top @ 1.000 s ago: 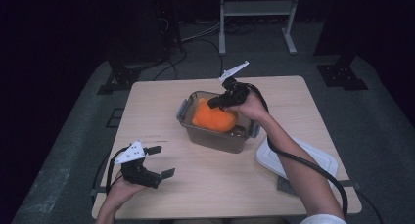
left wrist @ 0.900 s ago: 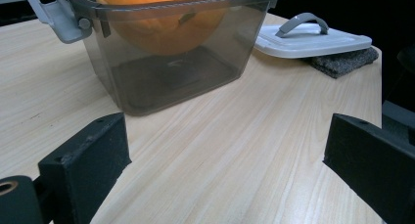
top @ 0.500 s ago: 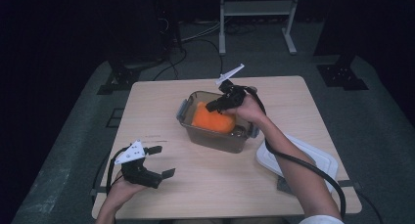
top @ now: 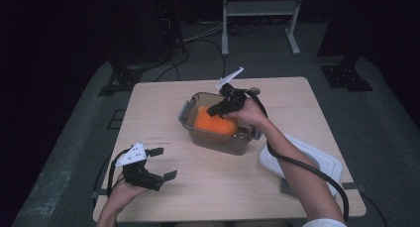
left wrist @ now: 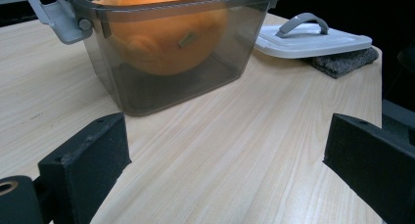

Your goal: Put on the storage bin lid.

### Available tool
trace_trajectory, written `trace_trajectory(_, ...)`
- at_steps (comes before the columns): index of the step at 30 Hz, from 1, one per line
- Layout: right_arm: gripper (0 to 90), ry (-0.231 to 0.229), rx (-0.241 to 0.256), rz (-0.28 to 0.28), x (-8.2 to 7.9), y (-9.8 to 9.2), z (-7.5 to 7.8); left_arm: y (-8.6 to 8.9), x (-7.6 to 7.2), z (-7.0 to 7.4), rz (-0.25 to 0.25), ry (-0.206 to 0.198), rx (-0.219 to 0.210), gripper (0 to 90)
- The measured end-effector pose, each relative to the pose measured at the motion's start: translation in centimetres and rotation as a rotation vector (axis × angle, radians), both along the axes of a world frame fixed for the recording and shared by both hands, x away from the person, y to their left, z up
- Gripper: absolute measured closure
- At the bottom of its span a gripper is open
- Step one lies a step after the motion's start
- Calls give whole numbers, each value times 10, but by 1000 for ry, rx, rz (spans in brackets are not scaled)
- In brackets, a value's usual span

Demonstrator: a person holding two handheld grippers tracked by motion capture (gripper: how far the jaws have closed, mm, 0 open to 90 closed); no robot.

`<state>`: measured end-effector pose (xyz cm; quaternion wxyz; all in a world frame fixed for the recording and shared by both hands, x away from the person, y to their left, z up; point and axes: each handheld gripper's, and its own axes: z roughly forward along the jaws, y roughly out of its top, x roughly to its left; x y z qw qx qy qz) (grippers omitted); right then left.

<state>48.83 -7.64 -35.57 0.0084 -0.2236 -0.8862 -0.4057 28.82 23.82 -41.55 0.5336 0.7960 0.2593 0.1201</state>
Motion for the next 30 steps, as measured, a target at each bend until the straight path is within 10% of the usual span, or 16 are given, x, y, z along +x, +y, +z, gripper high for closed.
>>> trace_trajectory(30,811,17,-49,7,-4,3,-5,-1,0,0,-4,1,2,23)
